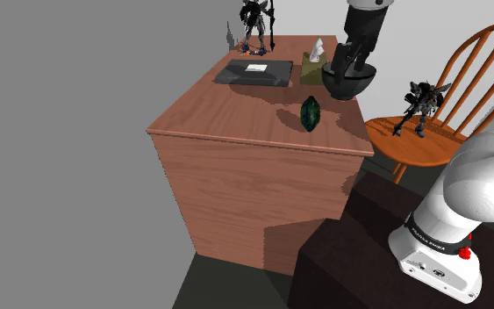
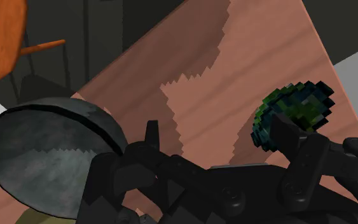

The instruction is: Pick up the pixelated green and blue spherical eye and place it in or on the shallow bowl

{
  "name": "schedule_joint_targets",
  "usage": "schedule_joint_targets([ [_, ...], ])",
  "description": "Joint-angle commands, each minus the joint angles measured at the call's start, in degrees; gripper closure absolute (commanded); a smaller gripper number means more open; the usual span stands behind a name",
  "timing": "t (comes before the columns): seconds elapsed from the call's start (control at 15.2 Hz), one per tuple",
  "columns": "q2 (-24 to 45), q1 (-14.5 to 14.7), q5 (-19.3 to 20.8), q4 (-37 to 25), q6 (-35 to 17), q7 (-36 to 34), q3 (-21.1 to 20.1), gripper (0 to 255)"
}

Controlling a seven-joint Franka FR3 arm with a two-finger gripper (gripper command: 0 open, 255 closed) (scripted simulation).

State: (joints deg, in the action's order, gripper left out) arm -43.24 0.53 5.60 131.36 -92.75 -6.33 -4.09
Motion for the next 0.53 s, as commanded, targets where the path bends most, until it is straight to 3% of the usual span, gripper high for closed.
schedule_joint_targets([
  [0.0,0.0,0.0,0.0,0.0,0.0,0.0,0.0,0],
  [0.46,15.86,3.78,-4.62,-9.57,3.18,0.21,-4.16,0],
])
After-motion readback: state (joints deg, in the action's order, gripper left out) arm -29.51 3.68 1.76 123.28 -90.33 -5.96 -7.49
